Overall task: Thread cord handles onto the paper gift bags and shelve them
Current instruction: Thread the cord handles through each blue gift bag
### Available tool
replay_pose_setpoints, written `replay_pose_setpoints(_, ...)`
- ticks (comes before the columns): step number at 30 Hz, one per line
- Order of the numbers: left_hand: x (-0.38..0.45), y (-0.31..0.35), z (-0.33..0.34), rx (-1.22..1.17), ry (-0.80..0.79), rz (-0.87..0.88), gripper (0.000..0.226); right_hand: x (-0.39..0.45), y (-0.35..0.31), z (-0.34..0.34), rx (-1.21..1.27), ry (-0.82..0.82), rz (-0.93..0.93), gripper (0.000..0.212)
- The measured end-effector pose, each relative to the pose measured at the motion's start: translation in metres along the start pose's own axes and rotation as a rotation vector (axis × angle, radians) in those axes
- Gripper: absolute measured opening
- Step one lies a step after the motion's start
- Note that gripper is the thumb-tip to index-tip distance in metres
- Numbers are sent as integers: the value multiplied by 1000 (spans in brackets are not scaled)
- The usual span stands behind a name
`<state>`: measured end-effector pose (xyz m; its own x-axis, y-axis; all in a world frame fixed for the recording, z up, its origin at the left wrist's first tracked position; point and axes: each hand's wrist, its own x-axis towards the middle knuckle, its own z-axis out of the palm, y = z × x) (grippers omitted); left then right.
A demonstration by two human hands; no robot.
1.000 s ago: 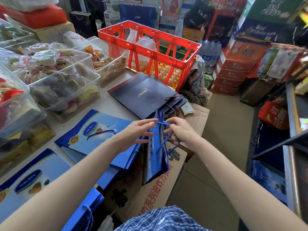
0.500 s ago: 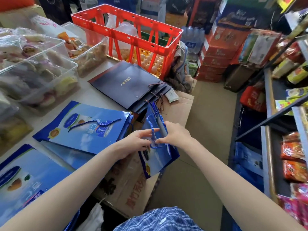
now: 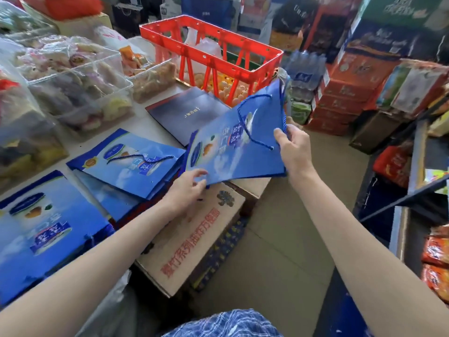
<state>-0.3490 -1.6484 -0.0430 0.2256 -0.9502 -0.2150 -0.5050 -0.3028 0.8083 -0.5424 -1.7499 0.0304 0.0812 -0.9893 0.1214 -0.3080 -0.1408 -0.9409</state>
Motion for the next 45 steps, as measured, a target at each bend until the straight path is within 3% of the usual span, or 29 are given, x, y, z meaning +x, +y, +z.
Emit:
replay_pose_setpoints(4, -25, 4, -8, -70, 295, 53, 32, -15, -15, 12, 335, -60, 55, 7)
replay_pose_setpoints(8, -52, -25, -39, -264, 416, -135, 33, -40, -17, 58, 430, -288, 177, 7)
replay_pose_setpoints(13, -99, -86, -86, -194, 732, -257, 38, -80, -16, 156, 487, -425, 308, 7)
replay_pose_setpoints(16, -121, -135, -122, -225, 821, -301, 42, -118, -16, 219, 448, -530, 361, 16)
replay_pose_setpoints(18, -132, -169, -142, -240, 820, -401, 45, -148, -6, 255, 327, -710, 395, 19)
replay_pose_setpoints(21, -146, -211, -156, -106, 756, -605, 44, -170, 23, 288, -202, -1035, 291, 28)
replay_pose_setpoints(24, -155, -242, -154, 0, 614, -648, 38, -152, 32, 307, -502, -936, 24, 17)
replay_pose_setpoints(28, -159, -264, -138, 142, 421, -560, 40, -139, 20, 346, -485, -854, -268, 23)
replay_pose_setpoints(33, -158, -264, -120, 446, 413, -545, 49, -139, 33, 379, -844, -1196, -346, 53)
replay_pose_setpoints(35, -157, -269, -116, 336, 437, -536, 43, -142, 39, 377, -777, -1201, -276, 42)
replay_pose_setpoints(37, -155, -269, -115, 147, 507, -497, 29, -144, 37, 369, -577, -1185, -113, 16)
replay_pose_setpoints(40, -159, -268, -119, 101, 645, -375, 9, -138, 31, 358, -328, -1141, 75, 24)
replay_pose_setpoints(42, -167, -267, -119, 201, 664, -321, 13, -135, 30, 353, -402, -1107, 30, 17)
replay_pose_setpoints(45, -183, -274, -107, 346, 617, -256, 17, -132, 43, 347, -574, -1082, -191, 8)
